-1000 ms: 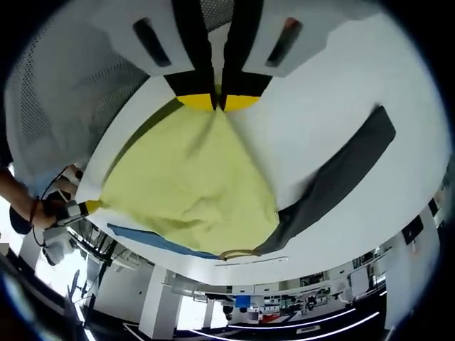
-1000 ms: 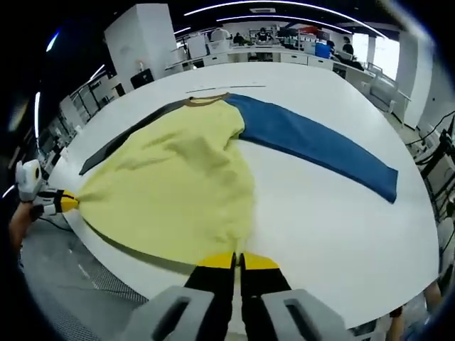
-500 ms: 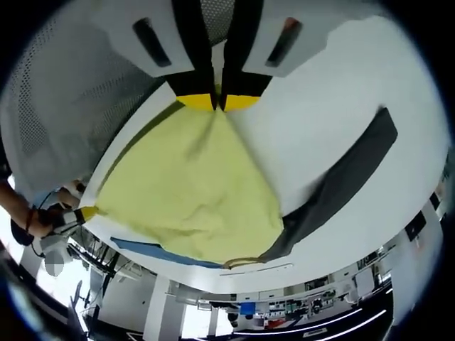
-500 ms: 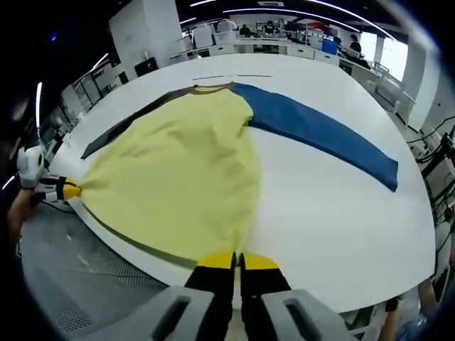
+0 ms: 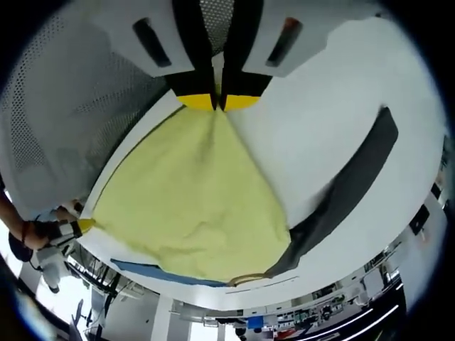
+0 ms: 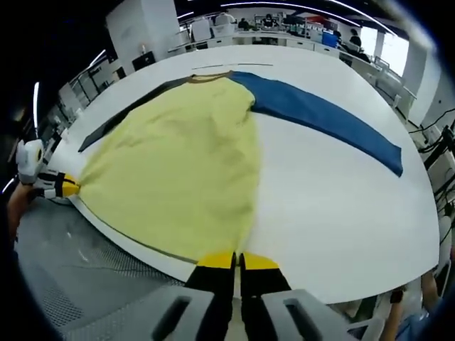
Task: Fold the garment on the visible template until the final outline fits inside the template.
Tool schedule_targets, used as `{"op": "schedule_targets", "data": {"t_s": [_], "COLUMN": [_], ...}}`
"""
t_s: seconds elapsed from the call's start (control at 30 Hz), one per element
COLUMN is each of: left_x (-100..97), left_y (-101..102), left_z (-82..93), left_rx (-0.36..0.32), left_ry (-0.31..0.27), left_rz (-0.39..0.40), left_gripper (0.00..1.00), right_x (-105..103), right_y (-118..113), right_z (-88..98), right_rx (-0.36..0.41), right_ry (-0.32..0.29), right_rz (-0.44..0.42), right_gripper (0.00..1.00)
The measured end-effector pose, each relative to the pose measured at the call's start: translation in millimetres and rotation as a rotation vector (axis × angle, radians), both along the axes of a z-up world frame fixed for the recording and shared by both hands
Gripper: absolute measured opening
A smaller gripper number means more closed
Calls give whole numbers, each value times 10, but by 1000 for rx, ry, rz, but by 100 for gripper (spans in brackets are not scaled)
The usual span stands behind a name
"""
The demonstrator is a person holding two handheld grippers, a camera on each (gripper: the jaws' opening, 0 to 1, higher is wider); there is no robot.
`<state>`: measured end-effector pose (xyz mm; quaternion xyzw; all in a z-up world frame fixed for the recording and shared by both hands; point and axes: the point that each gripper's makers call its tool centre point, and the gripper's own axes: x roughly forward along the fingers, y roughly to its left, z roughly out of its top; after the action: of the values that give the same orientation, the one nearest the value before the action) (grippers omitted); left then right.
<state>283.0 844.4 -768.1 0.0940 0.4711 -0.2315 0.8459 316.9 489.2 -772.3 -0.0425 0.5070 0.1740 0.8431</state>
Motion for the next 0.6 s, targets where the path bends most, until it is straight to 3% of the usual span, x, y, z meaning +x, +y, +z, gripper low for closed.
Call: {"op": "schedule_targets", "data": {"t_s": [0.3, 0.43, 0.6], "left_x": [-3, 13, 138], "left_y": [2, 64, 23], "left_z": [-28, 6, 187], "left_rx": [3, -5, -118], "left_ry": [12, -7, -106], "left_rz": [-11, 12, 63], "left_gripper": [1, 10, 31], "right_x": [22, 107, 286], "right_y": [16, -23, -31], "right_z": [-21, 69, 202], "right_rx": [16, 13, 47], "right_ry": [-3, -56, -131], "right_rz": [21, 42, 56], "right_gripper": [0, 14, 29]}}
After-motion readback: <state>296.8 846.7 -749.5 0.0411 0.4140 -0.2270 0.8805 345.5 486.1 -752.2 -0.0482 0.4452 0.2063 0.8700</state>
